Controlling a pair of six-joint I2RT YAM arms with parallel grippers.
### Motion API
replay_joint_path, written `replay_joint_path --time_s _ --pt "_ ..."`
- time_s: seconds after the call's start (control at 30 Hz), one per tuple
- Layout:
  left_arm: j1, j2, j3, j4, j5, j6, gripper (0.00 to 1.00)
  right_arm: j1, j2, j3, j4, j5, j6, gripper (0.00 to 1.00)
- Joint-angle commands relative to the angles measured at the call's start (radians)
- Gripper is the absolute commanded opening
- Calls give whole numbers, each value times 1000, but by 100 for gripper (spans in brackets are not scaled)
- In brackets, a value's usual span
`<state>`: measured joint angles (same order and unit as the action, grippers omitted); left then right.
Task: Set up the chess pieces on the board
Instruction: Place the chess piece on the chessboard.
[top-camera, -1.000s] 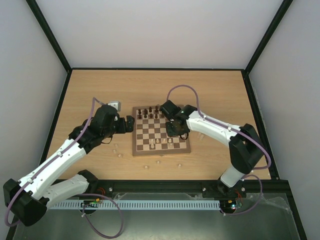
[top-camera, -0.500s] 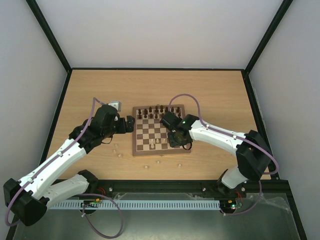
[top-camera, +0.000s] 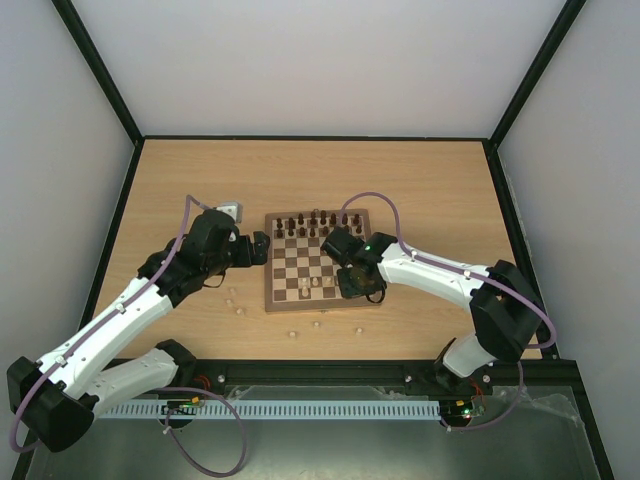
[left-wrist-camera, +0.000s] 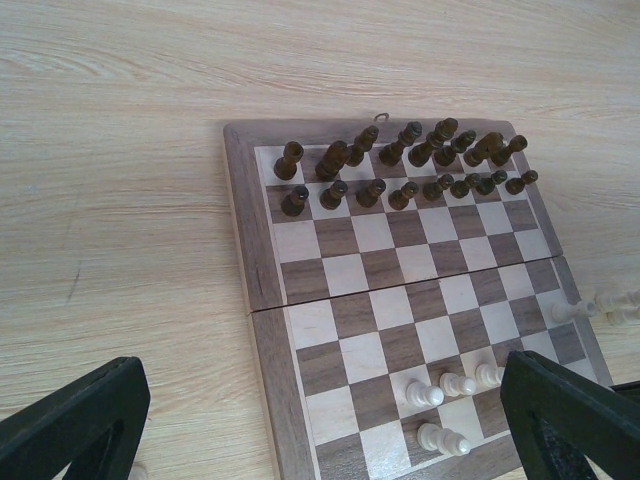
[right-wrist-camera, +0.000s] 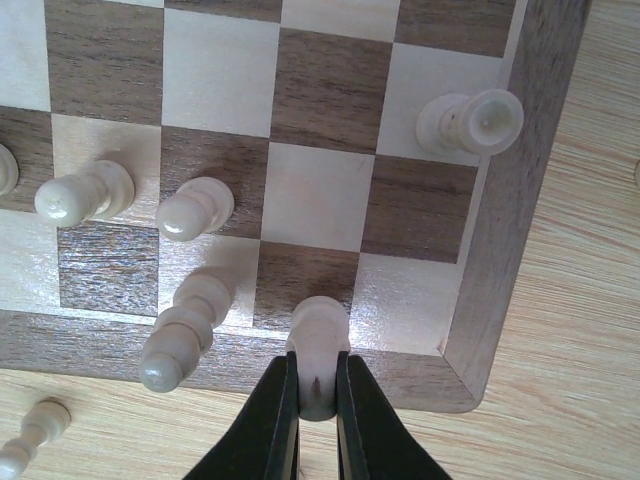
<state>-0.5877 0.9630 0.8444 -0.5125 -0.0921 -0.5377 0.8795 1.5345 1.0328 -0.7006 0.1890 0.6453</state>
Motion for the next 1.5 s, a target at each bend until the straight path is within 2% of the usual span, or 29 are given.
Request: replay_joint_path --time_s 0.0,0.37,0.57,0.9,1.1,1.47 --pt "8 -3 -9 14 8 13 99 9 11 -15 -14 -12 16 5" --pt "9 -2 -11 16 8 13 99 10 32 -21 12 -29 9 7" --pt "9 -2 -11 16 6 14 99 9 33 -20 11 -28 6 11" --pt "8 -2 -11 16 8 13 99 9 -7 11 -30 3 8 30" --pt "8 -2 -10 16 8 13 99 0 -47 82 -93 94 -4 42" --pt "8 -8 -10 18 12 16 99 -121 7 115 -46 78 -96 43"
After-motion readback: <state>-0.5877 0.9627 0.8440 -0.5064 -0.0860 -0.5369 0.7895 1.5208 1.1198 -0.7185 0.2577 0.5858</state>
